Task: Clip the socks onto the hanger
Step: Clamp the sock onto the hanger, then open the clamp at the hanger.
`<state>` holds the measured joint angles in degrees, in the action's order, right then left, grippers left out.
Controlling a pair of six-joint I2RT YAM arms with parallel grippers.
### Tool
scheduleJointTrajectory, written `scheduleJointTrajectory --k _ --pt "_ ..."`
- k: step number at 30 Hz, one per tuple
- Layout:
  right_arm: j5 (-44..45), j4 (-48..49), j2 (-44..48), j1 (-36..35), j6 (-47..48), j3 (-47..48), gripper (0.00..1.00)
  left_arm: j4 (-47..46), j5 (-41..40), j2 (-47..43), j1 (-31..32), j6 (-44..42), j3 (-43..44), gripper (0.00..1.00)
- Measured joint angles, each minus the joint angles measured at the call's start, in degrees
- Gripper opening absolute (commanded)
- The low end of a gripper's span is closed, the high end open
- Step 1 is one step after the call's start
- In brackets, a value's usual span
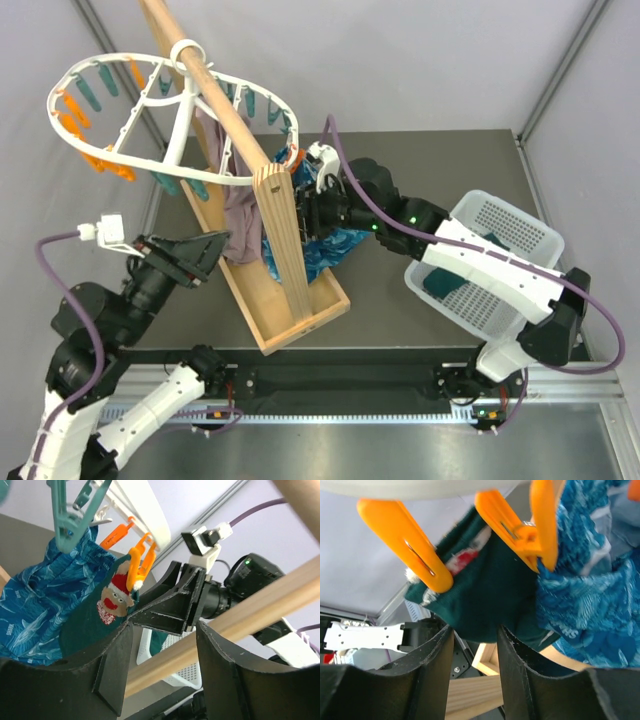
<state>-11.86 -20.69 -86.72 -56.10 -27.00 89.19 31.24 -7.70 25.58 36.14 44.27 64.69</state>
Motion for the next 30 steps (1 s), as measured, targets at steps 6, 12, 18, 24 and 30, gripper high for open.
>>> scheduleJointTrajectory --k 6,12,18,24,30 --pt "1.33 2.32 2.56 0.15 -2.73 -4.61 0.40 3.34 -2.82 -4.79 0.00 0.90 3.65 0.53" --pt "3.50 6.93 1.99 0.42 -6.43 -5.97 0.40 6.08 -8.66 -9.27 0.00 2.97 6.88 0.38" --pt "6.40 12.39 -0.50 1.97 -10.38 -5.95 0.40 6.73 -13.27 -13.81 -0.02 3.61 7.02 0.41" --pt "5.86 14.05 -3.04 9.07 -12.83 -5.95 0.40 8.98 -13.66 -10.84 -0.02 3.39 8.81 0.42" --pt "4.85 12.31 -4.92 15.67 -10.82 -2.93 0.41 9.97 -11.06 -5.42 -0.02 3.85 8.31 0.40"
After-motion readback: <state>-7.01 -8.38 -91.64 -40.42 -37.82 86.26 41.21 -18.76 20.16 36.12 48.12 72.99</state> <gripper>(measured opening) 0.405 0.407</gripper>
